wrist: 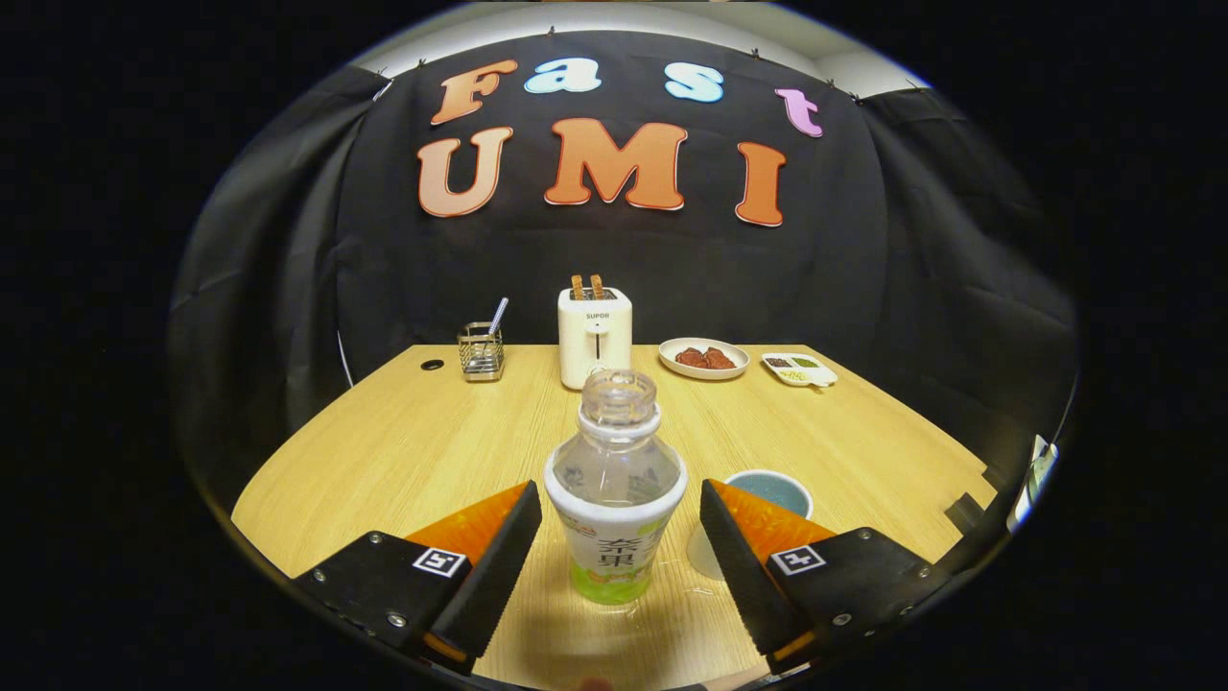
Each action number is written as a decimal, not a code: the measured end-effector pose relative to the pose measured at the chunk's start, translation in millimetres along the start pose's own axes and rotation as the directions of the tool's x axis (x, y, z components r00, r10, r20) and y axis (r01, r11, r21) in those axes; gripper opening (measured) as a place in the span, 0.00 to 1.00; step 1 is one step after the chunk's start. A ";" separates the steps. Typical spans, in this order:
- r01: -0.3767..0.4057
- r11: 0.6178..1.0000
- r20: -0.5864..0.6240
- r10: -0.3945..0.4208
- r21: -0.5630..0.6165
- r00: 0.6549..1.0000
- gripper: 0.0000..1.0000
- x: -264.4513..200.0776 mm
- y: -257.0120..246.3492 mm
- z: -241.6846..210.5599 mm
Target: Take the bottle from table, then pour the juice into the cup, finally place the bottle on the coaster
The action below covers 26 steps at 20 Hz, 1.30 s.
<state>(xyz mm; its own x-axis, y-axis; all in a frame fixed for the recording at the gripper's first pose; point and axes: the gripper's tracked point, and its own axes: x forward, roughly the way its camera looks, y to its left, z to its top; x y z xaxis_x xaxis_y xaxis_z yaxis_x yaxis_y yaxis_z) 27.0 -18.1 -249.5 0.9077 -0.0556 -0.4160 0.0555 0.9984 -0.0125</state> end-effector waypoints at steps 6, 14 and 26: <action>0.007 1.000 -0.032 -0.008 -0.019 0.999 0.99 15.4 3.1 -25.5; -0.003 1.000 0.009 0.003 -0.010 1.000 0.61 24.0 13.2 -29.9; -0.068 0.957 0.073 0.049 0.284 0.996 0.54 6.4 30.2 16.8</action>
<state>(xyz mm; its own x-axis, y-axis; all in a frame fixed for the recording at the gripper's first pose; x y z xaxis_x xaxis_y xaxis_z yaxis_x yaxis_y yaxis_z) 41.5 11.5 -237.3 0.9373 -0.0073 -0.3485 0.1093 0.9555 0.2741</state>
